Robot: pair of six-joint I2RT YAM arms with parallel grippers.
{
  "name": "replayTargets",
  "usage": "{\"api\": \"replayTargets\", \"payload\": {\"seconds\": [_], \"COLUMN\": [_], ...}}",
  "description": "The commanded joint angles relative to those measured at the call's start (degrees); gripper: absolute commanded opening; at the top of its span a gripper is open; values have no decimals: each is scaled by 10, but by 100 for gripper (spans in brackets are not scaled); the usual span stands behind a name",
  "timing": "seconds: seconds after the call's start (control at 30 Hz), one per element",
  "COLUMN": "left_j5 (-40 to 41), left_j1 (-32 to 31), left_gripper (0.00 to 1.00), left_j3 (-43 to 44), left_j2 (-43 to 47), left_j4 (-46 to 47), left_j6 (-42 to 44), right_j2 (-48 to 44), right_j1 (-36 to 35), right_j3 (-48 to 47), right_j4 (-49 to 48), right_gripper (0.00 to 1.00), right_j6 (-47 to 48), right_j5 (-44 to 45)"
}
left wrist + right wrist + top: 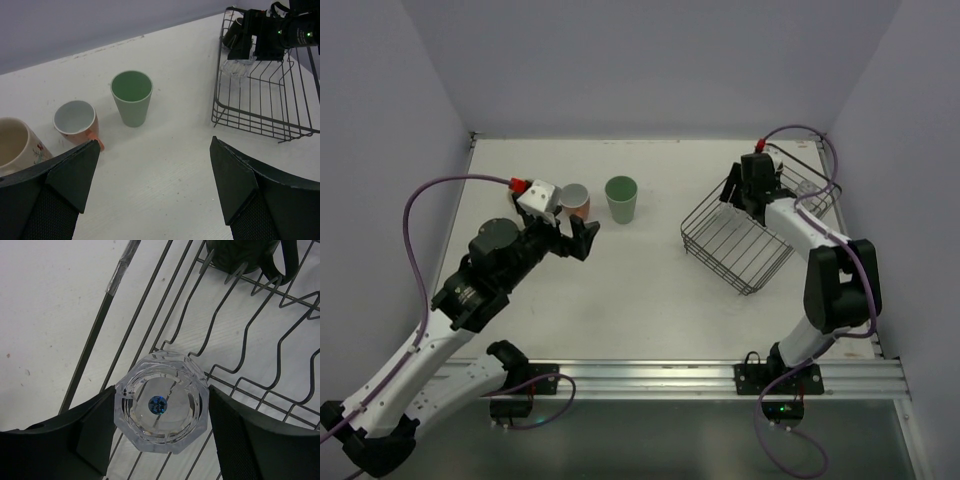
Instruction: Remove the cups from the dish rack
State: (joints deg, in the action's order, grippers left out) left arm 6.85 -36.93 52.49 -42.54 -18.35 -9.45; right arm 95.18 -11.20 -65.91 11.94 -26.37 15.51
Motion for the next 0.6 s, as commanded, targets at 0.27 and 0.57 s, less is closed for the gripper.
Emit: {"api": "replayTargets", "payload": {"seconds": [0.27,0.57], "left_j5": [-157,-384], "left_j1": [-1,-13], "left_gripper": [100,100], "left_j3": [32,-73], "left_j2": [-33,-109], "left_j4": [72,352], "left_j6": [-100,-305], "right_j2": [-259,-488], "right_j1": [1,0], "right_j3": [112,304], "right_j4": [-40,-223], "right_gripper": [44,43], "right_j6": [-47,-225], "right_j5": [-90,-354]}}
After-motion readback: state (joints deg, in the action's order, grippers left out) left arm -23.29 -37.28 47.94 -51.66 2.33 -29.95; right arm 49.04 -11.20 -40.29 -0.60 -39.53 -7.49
